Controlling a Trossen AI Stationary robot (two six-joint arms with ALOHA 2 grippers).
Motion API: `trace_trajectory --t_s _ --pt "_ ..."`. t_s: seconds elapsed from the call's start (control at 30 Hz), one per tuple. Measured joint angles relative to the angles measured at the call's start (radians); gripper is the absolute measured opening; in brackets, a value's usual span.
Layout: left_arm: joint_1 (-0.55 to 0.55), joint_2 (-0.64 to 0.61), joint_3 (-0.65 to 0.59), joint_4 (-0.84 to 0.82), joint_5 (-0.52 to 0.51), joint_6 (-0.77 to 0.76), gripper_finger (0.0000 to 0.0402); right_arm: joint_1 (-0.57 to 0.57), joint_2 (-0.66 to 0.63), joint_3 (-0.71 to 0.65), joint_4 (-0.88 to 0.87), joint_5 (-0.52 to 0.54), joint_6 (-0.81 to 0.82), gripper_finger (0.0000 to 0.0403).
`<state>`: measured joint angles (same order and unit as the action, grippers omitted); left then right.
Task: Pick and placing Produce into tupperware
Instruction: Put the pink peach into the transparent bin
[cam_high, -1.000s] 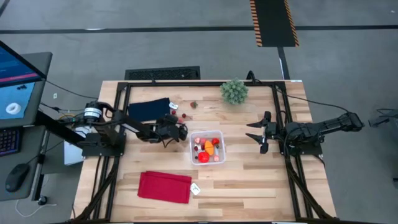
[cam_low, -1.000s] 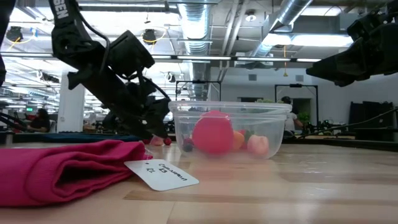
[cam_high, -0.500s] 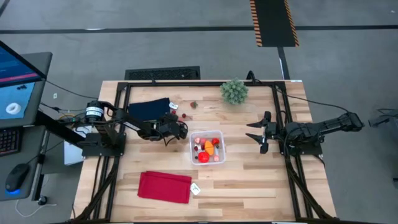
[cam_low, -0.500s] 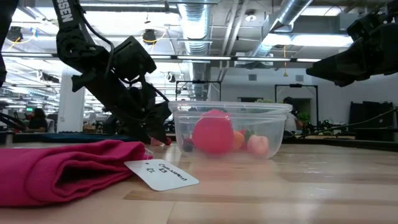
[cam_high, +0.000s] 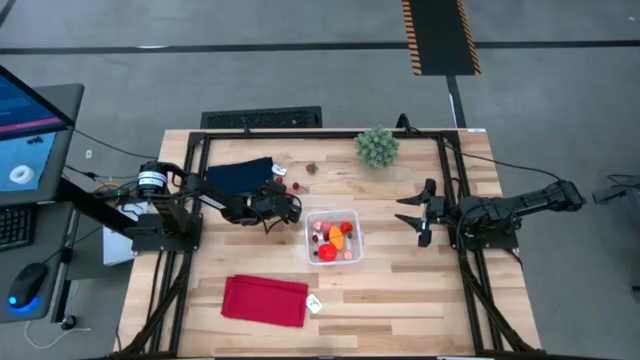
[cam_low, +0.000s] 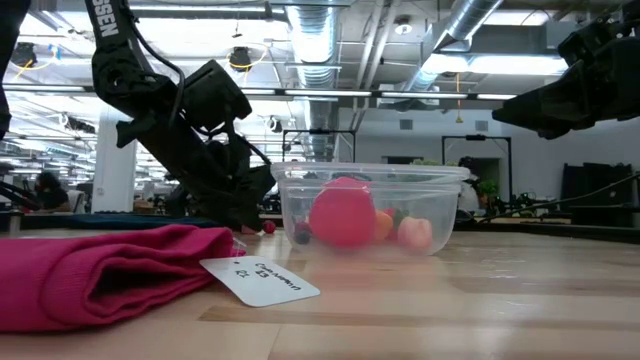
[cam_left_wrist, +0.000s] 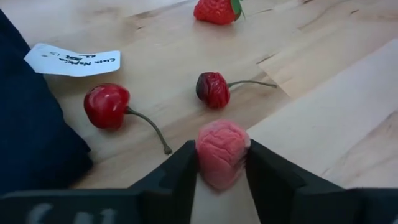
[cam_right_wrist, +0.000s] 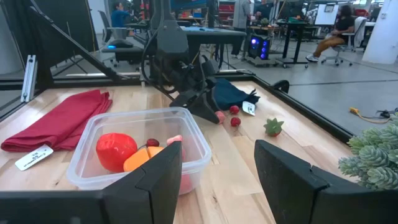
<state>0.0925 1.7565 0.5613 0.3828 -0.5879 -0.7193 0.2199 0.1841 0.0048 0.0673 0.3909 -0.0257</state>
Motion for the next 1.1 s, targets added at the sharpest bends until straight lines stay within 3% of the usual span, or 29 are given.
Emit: trace_trajectory --t_s 0.17,0.37,0.53,0.8,1.1 --pt "0.000 -0.001 0.000 0.000 0.002 0.002 0.0092 0.000 0.000 0.000 0.000 0.000 0.000 0.0224" --pt "-0.014 -0.001 0.000 0.027 -0.001 0.036 0.0095 0.000 0.000 0.000 0.000 0.000 0.000 0.0224" --pt "-0.047 -0.007 0.000 0.062 -0.062 0.072 0.0094 0.000 0.000 0.000 0.000 0.000 0.000 0.0224" --pt "-0.129 -0.057 -0.001 0.064 -0.152 0.128 0.0094 0.000 0.000 0.000 0.000 0.000 0.000 0.0224" --pt "-0.264 -0.137 -0.001 0.064 -0.120 0.314 0.0094 0.000 0.000 0.000 0.000 0.000 0.000 0.0224"
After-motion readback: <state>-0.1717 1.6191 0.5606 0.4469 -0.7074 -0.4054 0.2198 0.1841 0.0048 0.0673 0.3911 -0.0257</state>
